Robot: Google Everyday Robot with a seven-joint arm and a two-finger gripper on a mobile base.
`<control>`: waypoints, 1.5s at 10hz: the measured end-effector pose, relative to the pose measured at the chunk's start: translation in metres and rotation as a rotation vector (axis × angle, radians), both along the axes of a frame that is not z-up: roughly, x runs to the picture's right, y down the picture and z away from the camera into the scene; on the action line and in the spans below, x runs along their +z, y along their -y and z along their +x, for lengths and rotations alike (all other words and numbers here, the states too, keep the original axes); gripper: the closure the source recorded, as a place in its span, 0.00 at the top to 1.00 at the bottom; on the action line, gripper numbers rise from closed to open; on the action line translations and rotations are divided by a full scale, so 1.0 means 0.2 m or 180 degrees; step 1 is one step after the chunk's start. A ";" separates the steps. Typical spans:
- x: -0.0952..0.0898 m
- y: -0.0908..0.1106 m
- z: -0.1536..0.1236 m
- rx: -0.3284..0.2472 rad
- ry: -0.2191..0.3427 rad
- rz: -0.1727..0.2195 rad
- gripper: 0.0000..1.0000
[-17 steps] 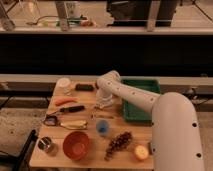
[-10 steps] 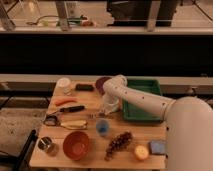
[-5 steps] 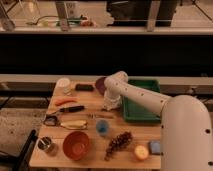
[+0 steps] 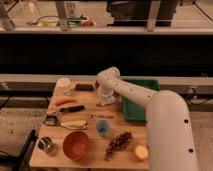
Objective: Wipe table surface with towel
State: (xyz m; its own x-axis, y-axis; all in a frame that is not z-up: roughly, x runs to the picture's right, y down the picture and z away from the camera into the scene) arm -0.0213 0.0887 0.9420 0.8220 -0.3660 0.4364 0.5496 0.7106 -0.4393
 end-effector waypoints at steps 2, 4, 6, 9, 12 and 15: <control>-0.04 -0.06 -0.04 -0.0057 0.0081 -0.0046 0.00; -0.11 -0.13 -0.03 -0.0084 0.0155 -0.0069 0.00; -0.15 -0.15 0.03 -0.0031 0.0150 -0.0045 0.00; -0.15 -0.09 0.09 0.0067 0.0165 0.0118 0.00; -0.15 -0.08 0.09 0.0106 0.0220 0.0174 0.00; -0.16 -0.10 0.05 0.0056 0.0261 0.0175 0.08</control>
State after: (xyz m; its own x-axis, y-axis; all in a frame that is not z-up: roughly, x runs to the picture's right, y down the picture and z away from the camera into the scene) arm -0.0104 0.1094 0.9096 0.7908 -0.3771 0.4821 0.5693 0.7424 -0.3532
